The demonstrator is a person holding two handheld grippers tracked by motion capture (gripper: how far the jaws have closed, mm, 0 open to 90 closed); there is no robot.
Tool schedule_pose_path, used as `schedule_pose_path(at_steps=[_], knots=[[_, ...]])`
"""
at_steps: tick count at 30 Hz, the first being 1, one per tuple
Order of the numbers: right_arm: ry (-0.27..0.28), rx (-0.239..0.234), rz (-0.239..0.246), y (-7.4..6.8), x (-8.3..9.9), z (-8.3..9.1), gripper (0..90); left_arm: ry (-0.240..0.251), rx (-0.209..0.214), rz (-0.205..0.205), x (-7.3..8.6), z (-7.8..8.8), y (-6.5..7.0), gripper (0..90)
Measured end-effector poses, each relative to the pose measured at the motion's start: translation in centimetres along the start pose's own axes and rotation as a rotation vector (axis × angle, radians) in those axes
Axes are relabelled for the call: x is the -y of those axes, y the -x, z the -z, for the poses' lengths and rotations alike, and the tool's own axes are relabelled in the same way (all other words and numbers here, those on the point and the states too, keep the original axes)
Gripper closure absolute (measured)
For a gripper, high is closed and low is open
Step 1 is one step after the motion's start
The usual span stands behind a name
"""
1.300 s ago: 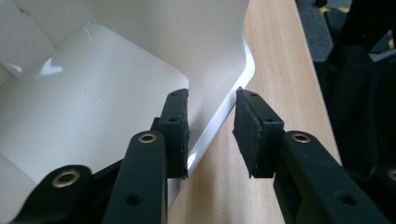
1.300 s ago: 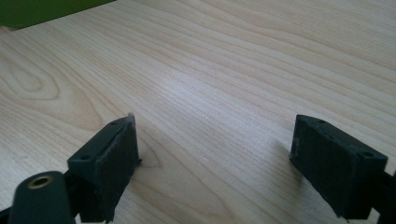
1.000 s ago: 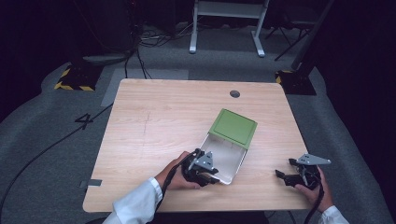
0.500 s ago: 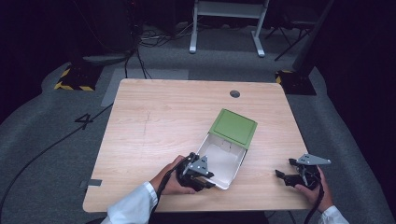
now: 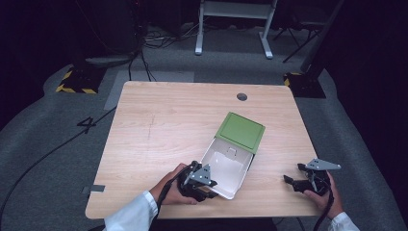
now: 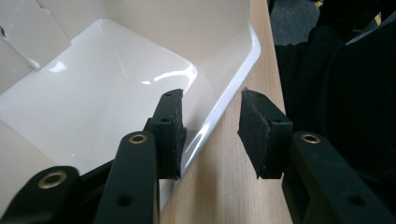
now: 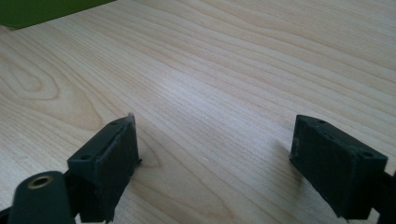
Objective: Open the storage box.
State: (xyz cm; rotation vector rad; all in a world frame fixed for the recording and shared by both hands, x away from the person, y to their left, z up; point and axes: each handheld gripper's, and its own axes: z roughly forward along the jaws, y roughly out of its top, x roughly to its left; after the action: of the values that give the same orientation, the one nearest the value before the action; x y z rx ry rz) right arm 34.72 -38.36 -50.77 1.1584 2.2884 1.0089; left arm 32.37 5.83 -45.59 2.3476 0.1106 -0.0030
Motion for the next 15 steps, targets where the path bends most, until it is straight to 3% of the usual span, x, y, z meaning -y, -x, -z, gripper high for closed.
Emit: schedule_pose_path(at_steps=[3,7,15], knots=[[0.000,0.000,0.000,0.0,0.0,0.0,15.2,0.008,-0.009,-0.001,-0.1,0.4,0.1,59.0],[0.000,0.000,0.000,0.0,0.0,0.0,15.2,0.055,-0.018,-0.001,-0.7,1.8,0.5,57.8],[0.000,0.000,0.000,0.0,0.0,0.0,15.2,0.069,-0.071,-0.027,-1.6,3.7,0.6,55.6]])
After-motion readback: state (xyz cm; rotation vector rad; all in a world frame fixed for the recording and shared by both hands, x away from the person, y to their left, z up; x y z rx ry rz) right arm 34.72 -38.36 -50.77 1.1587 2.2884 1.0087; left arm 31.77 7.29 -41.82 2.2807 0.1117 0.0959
